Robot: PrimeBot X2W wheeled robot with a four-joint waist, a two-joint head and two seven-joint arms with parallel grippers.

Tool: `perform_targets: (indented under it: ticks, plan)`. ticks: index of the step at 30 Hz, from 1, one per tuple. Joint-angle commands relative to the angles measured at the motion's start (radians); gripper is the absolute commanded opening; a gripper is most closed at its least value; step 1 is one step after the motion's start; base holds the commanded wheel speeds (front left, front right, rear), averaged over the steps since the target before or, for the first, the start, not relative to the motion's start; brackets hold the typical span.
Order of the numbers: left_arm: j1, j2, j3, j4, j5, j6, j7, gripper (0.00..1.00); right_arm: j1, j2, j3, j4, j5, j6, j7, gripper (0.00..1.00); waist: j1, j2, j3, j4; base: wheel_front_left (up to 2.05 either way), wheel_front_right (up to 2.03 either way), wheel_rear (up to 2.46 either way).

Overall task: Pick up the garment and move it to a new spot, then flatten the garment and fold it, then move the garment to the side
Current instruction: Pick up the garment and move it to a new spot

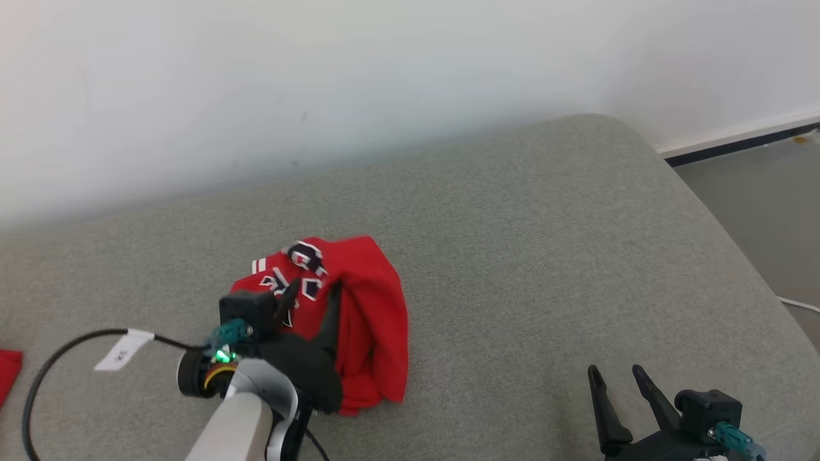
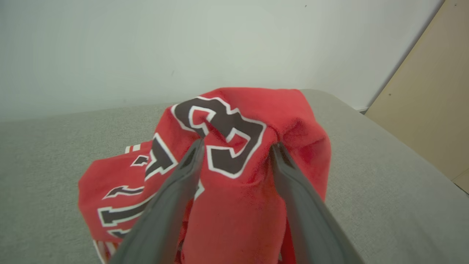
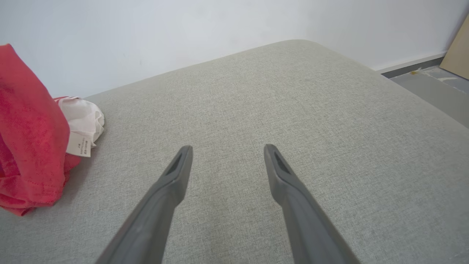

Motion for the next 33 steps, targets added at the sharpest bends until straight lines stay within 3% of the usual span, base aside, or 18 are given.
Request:
perform_targets:
  ticks: [1, 6, 12, 18, 22, 33]
  plan:
    - [0.014, -0.003, -0.007, 0.016, -0.008, -0.011, -0.015, 1.00, -0.010, -0.001, -0.001, 0.005, 0.003, -0.002, -0.008, 1.00, 0.0000, 0.0000, -0.005, 0.012, 0.00, 0.00, 0.00]
    - [0.058, 0.003, -0.048, 0.034, -0.032, -0.049, -0.085, 1.00, 0.005, -0.001, -0.008, 0.022, 0.004, -0.002, -0.017, 1.00, 0.0000, 0.0000, -0.027, 0.056, 0.00, 0.00, 0.00]
    - [0.148, 0.060, -0.060, -0.109, -0.002, -0.063, -0.206, 1.00, 0.009, -0.001, -0.009, 0.022, -0.001, -0.002, -0.043, 1.00, 0.0000, 0.0000, -0.050, 0.102, 0.00, 0.00, 0.00]
    - [0.310, 0.050, 0.065, -0.375, 0.042, -0.032, -0.221, 1.00, 0.014, -0.001, -0.024, -0.005, -0.021, -0.002, -0.098, 1.00, 0.0000, 0.0000, -0.057, 0.161, 0.00, 0.00, 0.00]
    - [0.426, 0.022, 0.154, -0.482, 0.076, -0.031, -0.222, 1.00, 0.018, -0.001, -0.018, -0.023, -0.035, -0.002, -0.128, 1.00, 0.0000, 0.0000, -0.061, 0.206, 0.00, 0.00, 0.00]
    - [0.571, 0.007, 0.243, -0.419, 0.158, -0.046, -0.222, 1.00, 0.033, -0.001, -0.007, -0.032, -0.046, -0.002, -0.161, 1.00, 0.0000, 0.0000, -0.082, 0.314, 0.00, 0.00, 0.00]
